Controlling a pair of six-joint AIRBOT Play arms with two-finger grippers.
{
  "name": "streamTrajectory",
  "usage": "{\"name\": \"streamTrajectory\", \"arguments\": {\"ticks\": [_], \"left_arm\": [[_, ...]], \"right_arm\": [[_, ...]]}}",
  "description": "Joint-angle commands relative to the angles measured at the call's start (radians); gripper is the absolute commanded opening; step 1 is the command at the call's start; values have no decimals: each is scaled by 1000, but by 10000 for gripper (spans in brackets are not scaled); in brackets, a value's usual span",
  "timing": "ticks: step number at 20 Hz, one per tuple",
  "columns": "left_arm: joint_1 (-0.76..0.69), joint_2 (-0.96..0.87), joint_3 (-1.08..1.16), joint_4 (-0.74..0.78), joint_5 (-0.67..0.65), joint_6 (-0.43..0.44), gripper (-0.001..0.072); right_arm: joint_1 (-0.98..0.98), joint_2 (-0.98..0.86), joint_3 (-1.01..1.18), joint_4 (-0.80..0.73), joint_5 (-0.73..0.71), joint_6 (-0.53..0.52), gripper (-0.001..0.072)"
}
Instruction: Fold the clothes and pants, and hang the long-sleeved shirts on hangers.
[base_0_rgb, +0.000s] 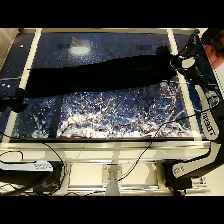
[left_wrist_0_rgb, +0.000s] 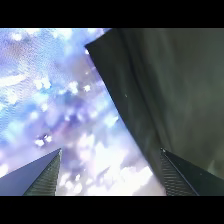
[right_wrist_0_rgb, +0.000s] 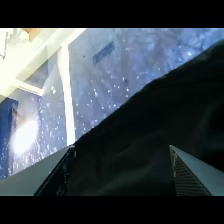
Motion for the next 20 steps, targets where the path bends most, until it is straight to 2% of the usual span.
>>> {"name": "streamTrajectory", "arguments": {"ticks": [1,3,4,6,8,10,11,12,14,15,17,18,19,20], "left_arm": [[-5,-66,-4,-176,76,107,693],[-6,-95,-4,-343,114,237,666],[-6,-109,-4,-407,132,266,666],[-7,-137,-3,-484,166,271,666],[-18,-155,-3,-496,201,277,666],[-40,-158,0,-497,253,333,651],[-58,-158,5,-496,278,356,596],[-78,-158,11,-496,308,371,575],[-124,-158,26,-496,387,382,573],[-146,-158,27,-497,433,381,473],[-176,-158,27,-496,489,381,51],[-184,-158,32,-496,494,381,13],[-187,-157,42,-496,483,382,13],[-188,-153,58,-495,456,382,12]], "right_arm": [[1,24,0,1,0,1,659],[1,31,0,1,0,1,658],[1,33,0,1,0,1,657],[1,37,0,2,2,1,656],[5,44,0,2,8,0,651],[20,56,0,-2,38,-7,577],[33,61,0,-3,62,-50,558],[48,65,1,-3,84,-103,549],[87,72,0,-3,111,-166,549],[108,74,0,-3,109,-171,549],[145,77,1,-3,100,-181,549],[164,77,1,-3,98,-182,547],[177,77,1,-3,97,-183,545],[190,77,0,-4,97,-185,455]]}}
